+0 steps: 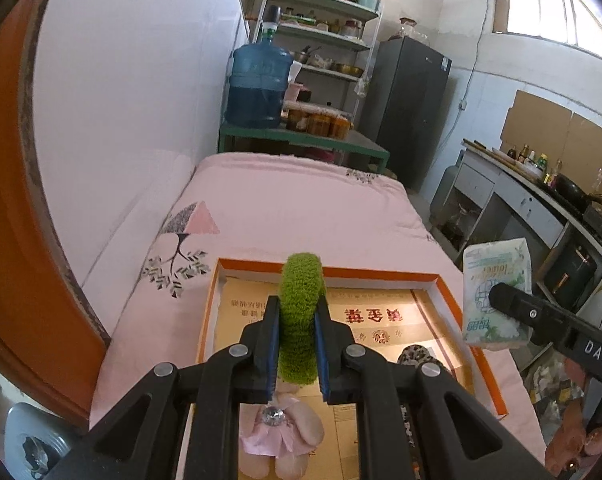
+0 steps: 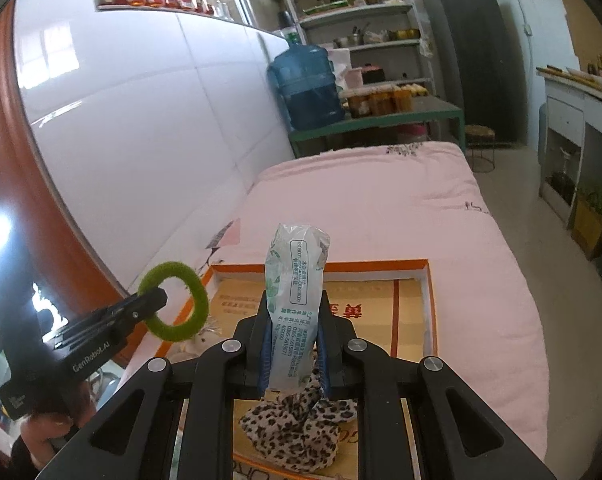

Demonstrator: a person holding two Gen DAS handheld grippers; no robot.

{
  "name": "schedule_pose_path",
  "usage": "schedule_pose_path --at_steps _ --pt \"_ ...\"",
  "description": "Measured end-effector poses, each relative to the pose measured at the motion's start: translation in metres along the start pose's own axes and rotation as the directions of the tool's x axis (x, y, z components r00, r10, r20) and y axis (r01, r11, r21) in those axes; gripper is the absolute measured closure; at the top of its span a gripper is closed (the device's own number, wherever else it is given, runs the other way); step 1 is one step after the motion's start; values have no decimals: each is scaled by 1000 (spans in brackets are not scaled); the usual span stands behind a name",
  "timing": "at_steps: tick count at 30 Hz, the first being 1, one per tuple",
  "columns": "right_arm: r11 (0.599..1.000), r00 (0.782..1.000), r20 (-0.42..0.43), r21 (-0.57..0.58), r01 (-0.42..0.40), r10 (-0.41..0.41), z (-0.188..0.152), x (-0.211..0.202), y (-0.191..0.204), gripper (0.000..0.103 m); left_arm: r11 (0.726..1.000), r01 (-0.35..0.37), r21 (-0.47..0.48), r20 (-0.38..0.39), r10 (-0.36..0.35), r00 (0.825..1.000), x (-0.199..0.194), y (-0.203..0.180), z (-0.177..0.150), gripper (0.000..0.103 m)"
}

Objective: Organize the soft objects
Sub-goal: 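Carry the green ring and white wipes pack over the box with both grippers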

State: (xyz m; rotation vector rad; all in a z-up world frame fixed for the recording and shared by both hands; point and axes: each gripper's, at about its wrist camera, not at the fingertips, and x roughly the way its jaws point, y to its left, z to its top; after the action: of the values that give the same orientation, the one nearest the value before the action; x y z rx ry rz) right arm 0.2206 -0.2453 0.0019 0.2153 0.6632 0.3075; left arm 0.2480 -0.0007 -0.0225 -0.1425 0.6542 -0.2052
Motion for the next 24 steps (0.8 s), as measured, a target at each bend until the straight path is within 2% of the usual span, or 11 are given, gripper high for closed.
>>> schedule_pose_path --at_steps 17,24 --pt "1000 996 -89 19 -3 5 -7 43 -5 85 1000 10 -29 -63 -12 998 32 11 -6 87" --pt "1000 993 -118 23 -15 18 -14 62 -2 85 999 30 -15 -75 -31 997 40 -1 -7 87"
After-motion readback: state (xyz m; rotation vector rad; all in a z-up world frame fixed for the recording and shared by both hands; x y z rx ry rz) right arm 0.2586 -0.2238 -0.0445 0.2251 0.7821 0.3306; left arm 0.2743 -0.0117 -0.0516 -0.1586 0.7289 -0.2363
